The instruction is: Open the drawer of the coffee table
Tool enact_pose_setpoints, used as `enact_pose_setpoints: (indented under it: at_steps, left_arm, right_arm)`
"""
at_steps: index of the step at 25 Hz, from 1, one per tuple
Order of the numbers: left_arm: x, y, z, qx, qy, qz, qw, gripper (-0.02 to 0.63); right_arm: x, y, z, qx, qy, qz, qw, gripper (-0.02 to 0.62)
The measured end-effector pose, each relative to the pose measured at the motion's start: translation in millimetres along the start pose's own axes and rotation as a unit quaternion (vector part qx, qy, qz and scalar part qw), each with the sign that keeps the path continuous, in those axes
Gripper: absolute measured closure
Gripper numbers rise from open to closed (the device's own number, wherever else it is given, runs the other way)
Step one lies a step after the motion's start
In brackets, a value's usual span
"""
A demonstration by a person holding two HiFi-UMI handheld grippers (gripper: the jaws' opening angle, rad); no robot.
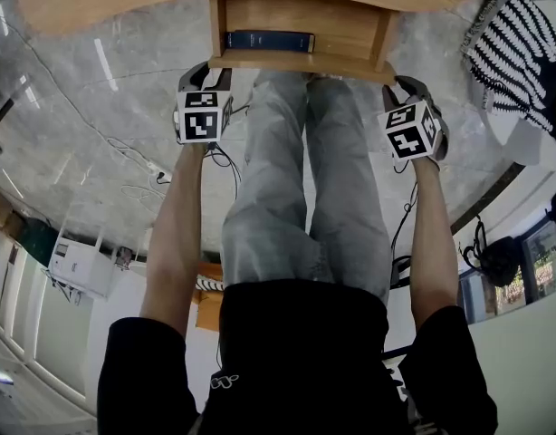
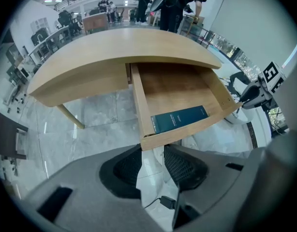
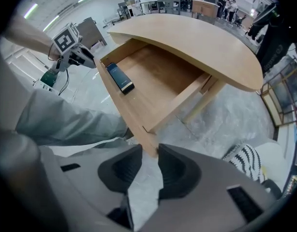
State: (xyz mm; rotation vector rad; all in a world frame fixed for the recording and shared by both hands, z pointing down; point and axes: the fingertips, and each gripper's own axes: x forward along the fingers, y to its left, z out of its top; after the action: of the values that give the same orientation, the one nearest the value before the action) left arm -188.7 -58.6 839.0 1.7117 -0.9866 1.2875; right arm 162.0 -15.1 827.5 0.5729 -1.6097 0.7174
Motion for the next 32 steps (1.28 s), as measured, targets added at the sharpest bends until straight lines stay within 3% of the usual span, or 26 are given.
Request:
enact_pose_setpoints:
  at_steps: [9, 19, 24, 28, 29, 32]
  left_arm:
    - [20.1, 0.7, -18.9, -0.009, 0.032, -0.003, 0.9994, 0.463]
    - [29.7, 1.3, -23.8, -0.018, 0.041, -0.005, 0.9990, 0.463]
    - [28.7, 2.2, -26.5, -0.046, 0.063, 0.028, 0.9966, 0.463]
    - [24.6, 1.6, -28.1, -0.088, 0.080, 0.066, 0.9906, 0.465]
    - [22.1, 1.5, -27.7, -0.097, 0.079, 0.067, 0.9899, 0.466]
    - [11.0, -0.1, -23.0, -0.106, 0.066, 0.068, 0.9899, 0.483]
  right_arm:
    - [24.0, 8.4, -10.6, 0.006, 0.025, 0.008, 1.000, 0.492]
    - [34.9, 9.2, -11.8, 0.017, 0.034, 0.008, 0.999, 0.479]
    - [35.1, 9.1, -13.2, 0.038, 0.038, 0.000, 0.999, 0.468]
    - [29.1, 7.7, -17.5, 0.128, 0.034, -0.003, 0.991, 0.479]
    - [26.9, 8.0, -17.5, 0.154, 0.026, -0.004, 0.988, 0.529]
    - [18.2, 8.1, -15.6, 0.178, 0.009, -0.001, 0.984, 0.544]
